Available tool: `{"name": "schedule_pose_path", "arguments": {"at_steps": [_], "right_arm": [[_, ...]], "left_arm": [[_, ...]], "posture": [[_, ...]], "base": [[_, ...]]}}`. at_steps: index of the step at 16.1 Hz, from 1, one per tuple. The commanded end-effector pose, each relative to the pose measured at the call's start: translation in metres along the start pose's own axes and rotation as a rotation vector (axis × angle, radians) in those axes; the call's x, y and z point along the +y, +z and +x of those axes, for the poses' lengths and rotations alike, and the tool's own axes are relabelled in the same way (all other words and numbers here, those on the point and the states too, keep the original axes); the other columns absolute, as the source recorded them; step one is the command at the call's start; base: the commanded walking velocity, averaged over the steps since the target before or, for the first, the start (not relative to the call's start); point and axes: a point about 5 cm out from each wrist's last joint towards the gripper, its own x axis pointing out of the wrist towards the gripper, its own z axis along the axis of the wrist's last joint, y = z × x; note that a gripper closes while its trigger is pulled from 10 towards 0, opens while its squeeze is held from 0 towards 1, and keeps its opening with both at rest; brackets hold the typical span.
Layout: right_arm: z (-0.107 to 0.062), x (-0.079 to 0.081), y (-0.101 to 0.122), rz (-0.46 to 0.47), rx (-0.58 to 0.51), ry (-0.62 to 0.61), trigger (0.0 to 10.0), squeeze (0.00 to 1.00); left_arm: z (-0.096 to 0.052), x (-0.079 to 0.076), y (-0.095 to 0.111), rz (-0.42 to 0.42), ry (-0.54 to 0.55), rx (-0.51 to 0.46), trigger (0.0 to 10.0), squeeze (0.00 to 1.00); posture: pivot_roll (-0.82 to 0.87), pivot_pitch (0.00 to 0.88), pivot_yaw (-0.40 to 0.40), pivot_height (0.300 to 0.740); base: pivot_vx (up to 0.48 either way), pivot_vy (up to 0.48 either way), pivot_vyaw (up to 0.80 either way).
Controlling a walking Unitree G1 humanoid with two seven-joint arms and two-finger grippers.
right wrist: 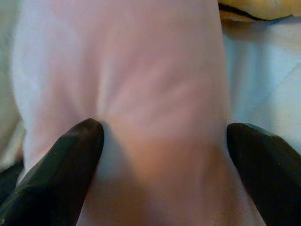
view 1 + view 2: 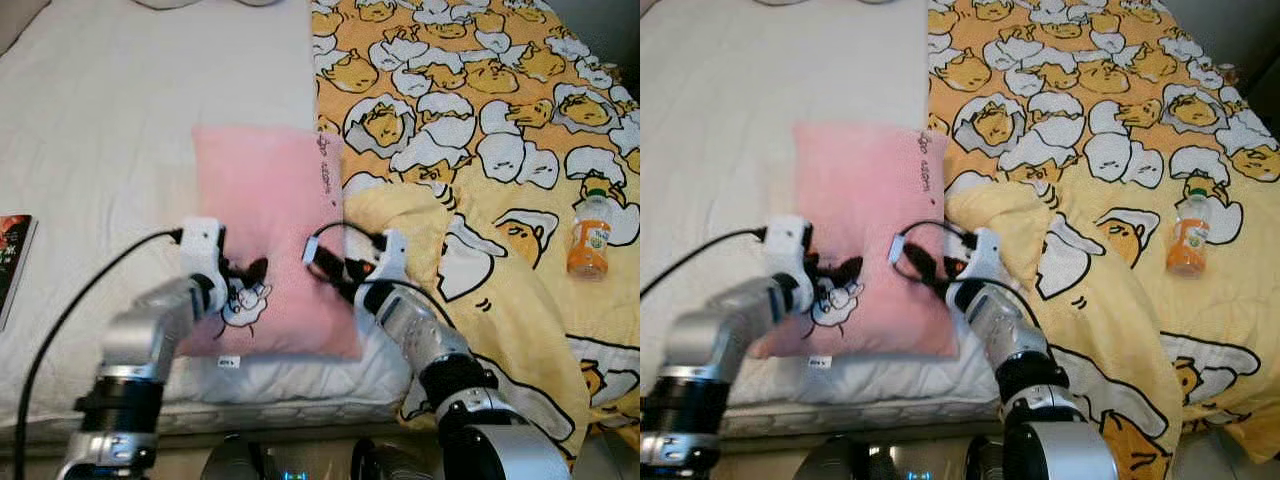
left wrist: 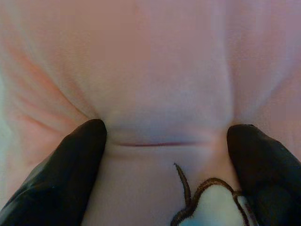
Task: Clean up the room
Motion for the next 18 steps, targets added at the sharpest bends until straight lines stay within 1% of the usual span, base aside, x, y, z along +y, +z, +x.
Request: {"name": "schedule_pose_path", "arguments": {"at_steps": [1, 2, 3, 5, 6, 7, 8, 9, 10, 12, 13, 15, 16, 17, 18], "right_arm": [[-0.002, -0.005, -0.009, -0.036, 0.042, -0.035, 4.4, 0.0], [-0.005, -0.012, -0.01, -0.05, 0.048, -0.075, 0.0, 0.0], [-0.007, -0.017, -0.011, -0.076, 0.054, -0.082, 0.0, 0.0], [-0.01, -0.018, -0.013, -0.089, 0.053, -0.061, 0.0, 0.0], [-0.011, -0.018, -0.013, -0.117, 0.049, -0.045, 0.0, 0.0], [-0.011, -0.018, -0.013, -0.125, 0.045, -0.042, 0.0, 0.0], [-0.012, -0.02, -0.013, -0.137, 0.041, -0.045, 0.0, 0.0], [-0.013, -0.021, -0.013, -0.137, 0.039, -0.048, 0.0, 0.0], [-0.015, -0.022, -0.016, -0.144, 0.039, -0.05, 0.0, 0.0], [-0.016, -0.024, -0.016, -0.155, 0.028, -0.071, 0.0, 0.0], [-0.017, -0.026, -0.015, -0.155, 0.023, -0.076, 0.0, 0.0], [-0.021, -0.032, -0.01, -0.168, -0.008, -0.11, 0.0, 0.0], [-0.023, -0.034, -0.01, -0.172, -0.012, -0.119, 0.0, 0.0], [-0.023, -0.035, -0.009, -0.181, -0.013, -0.124, 0.0, 0.0], [-0.023, -0.035, -0.009, -0.181, -0.014, -0.124, 0.0, 0.0]], "left_arm": [[0.006, -0.003, -0.031, -0.015, 0.002, 0.116, 0.0, 0.0], [0.008, -0.004, -0.032, -0.027, 0.002, 0.109, 0.0, 0.0], [0.012, -0.006, -0.034, -0.031, 0.012, 0.109, 0.0, 0.0], [0.015, -0.009, -0.035, -0.063, 0.025, 0.086, 0.0, 0.0], [0.019, -0.009, -0.03, -0.095, 0.036, 0.028, 0.0, 0.0], [0.021, -0.009, -0.026, -0.106, 0.041, -0.008, 0.0, 0.0], [0.024, -0.011, -0.021, -0.093, 0.036, -0.042, 0.0, 0.0], [0.026, -0.014, -0.021, -0.073, 0.027, -0.035, 0.0, 0.0], [0.028, -0.02, -0.025, -0.01, 0.0, 0.001, 0.0, 0.0], [0.03, -0.024, -0.028, 0.037, -0.018, 0.018, 0.0, 0.0], [0.031, -0.027, -0.028, 0.043, -0.028, 0.009, 0.0, 0.0], [0.037, -0.038, -0.026, 0.049, -0.064, -0.029, 0.0, 0.0], [0.04, -0.04, -0.025, 0.059, -0.067, -0.036, 0.0, 0.0], [0.042, -0.039, -0.023, 0.049, -0.064, -0.05, 0.0, 0.0], [0.042, -0.039, -0.021, 0.021, -0.062, -0.067, 0.0, 0.0]], "posture": [[-0.01, 0.199, -0.056, 0.74], [-0.02, 0.197, -0.057, 0.74], [-0.03, 0.193, -0.056, 0.74], [-0.03, 0.189, -0.057, 0.74], [-0.04, 0.183, -0.053, 0.74], [-0.05, 0.173, -0.053, 0.74], [-0.05, 0.16, -0.054, 0.74], [-0.05, 0.153, -0.055, 0.74], [-0.04, 0.144, -0.05, 0.74], [-0.03, 0.142, -0.047, 0.74], [-0.03, 0.141, -0.042, 0.74], [-0.03, 0.134, -0.036, 0.74], [-0.04, 0.128, -0.035, 0.74], [-0.04, 0.124, -0.034, 0.74], [-0.05, 0.12, -0.033, 0.74]], "base": [[0.0, 0.0, 0.0], [0.0, 0.0, 0.0], [0.0, 0.0, 0.0], [0.0, 0.0, 0.0], [0.0, 0.0, 0.0], [0.0, 0.0, 0.0], [0.0, 0.0, 0.0], [0.0, 0.0, 0.0], [0.0, 0.0, 0.0], [0.0, 0.0, 0.0], [0.0, 0.0, 0.0], [0.0, 0.0, 0.0], [0.0, 0.0, 0.0], [0.0, 0.0, 0.0], [0.0, 0.0, 0.0]]}}
